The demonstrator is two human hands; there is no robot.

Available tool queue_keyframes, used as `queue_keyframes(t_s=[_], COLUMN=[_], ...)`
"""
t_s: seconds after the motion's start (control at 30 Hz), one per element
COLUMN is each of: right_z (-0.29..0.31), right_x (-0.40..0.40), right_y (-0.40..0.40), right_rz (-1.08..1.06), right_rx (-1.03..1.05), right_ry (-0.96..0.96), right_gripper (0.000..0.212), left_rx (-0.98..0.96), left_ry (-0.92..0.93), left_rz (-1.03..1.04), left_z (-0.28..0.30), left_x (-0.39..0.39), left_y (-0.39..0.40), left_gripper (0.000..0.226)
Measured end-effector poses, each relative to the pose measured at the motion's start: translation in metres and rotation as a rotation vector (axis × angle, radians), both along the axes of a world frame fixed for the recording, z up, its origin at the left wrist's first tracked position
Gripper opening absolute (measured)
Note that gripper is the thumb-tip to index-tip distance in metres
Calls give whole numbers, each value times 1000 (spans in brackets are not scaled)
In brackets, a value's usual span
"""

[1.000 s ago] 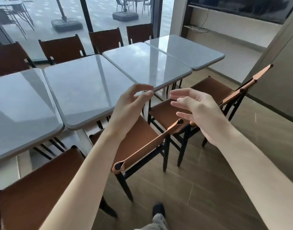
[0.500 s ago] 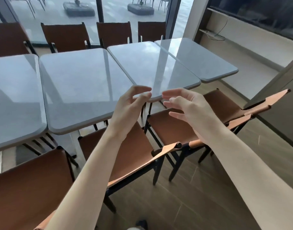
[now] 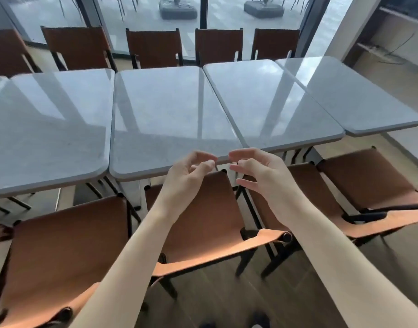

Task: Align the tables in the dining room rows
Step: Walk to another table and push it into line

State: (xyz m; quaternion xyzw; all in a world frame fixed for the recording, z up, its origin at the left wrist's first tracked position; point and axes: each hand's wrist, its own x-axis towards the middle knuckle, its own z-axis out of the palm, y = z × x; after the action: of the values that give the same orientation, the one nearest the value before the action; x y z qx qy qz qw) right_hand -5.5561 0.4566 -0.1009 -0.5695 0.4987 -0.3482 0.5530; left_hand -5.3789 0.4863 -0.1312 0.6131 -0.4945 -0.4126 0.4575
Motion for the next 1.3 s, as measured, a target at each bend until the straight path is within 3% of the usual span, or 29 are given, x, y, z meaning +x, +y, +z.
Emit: queue_keyframes(t_s=[0.3, 0.63, 1.13, 1.3], right_z=[-36, -80, -49, -40], right_x=[18, 50, 172, 196], right_y=[-84, -169, -122, -99], right_rz=[211, 307, 774, 848], right_rx=[51, 132, 125, 163], right_ry=[-19, -60, -226, -270], right_gripper=[24, 27, 29, 28], left_rx=[124, 224, 100, 127], left_ry=[-64, -146, -239, -234], left_rz=[211, 405, 960, 1047], left_z=[-34, -53, -3, -2], left_x=[4, 0, 53, 55], left_y=[-37, -78, 10, 39], left_gripper=[12, 11, 19, 21])
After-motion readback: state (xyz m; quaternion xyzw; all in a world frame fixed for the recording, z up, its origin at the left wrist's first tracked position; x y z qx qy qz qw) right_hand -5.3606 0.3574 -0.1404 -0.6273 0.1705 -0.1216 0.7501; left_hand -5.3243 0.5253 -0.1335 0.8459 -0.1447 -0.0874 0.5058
